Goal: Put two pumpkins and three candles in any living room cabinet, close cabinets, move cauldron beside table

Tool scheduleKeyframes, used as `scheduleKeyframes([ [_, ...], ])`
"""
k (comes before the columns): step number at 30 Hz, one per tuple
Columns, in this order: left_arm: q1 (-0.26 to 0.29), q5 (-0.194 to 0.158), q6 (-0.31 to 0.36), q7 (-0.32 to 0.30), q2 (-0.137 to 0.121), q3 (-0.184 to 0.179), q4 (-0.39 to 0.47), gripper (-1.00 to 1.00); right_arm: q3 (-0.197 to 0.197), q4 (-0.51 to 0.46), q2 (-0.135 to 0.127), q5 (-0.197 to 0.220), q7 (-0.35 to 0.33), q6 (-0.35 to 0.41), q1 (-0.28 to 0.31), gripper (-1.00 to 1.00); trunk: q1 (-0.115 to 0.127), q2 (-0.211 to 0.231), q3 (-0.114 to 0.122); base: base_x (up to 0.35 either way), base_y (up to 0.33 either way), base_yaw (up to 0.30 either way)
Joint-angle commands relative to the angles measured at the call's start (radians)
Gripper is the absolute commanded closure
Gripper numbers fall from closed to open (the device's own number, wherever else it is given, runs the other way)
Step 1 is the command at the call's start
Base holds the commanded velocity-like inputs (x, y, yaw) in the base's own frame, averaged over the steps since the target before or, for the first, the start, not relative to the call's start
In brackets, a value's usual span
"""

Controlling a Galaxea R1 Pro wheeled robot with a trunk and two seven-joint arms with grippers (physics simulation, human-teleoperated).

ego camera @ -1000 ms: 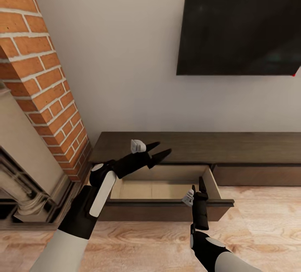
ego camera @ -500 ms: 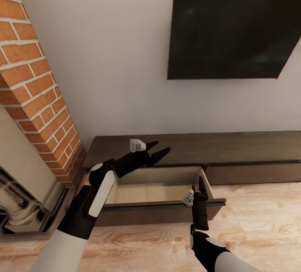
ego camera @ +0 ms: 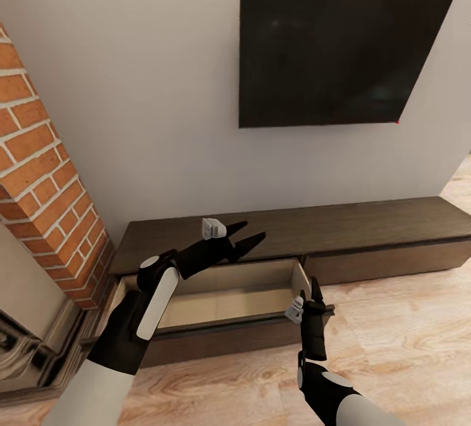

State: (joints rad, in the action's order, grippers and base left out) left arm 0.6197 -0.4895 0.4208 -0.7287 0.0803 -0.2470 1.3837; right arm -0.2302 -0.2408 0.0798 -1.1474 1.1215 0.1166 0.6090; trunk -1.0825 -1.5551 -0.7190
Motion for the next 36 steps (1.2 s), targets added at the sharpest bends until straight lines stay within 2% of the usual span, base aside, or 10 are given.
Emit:
scheduleKeyframes([
  [1,0.0,0.0,0.0,0.0,0.0,0.0,0.0,-1.0,0.0,0.0,0.0,0.0,0.0,0.0,0.0,-1.0,0.0,0.0,0.0,0.0,0.0,-0.071],
  [16,0.0,-0.003,-0.001,0.0,0.0,0.0,-0.006,-1.0,0.0,0.003,0.001,0.0,0.0,0.0,0.0,-1.0,0.0,0.0,0.002,0.0,0.0,-0.014],
  [24,0.0,-0.003,-0.001,0.004,-0.001,0.0,-0.008,-1.0,0.0,0.004,0.002,0.0,0.0,0.0,0.0,-1.0,0.0,0.0,0.007,0.0,0.035,-0.214],
  [36,0.0,-0.003,-0.001,0.005,-0.001,0.0,-0.008,-1.0,0.0,0.008,0.002,0.0,0.0,0.0,0.0,-1.0,0.0,0.0,0.019,0.0,0.256,-0.246],
])
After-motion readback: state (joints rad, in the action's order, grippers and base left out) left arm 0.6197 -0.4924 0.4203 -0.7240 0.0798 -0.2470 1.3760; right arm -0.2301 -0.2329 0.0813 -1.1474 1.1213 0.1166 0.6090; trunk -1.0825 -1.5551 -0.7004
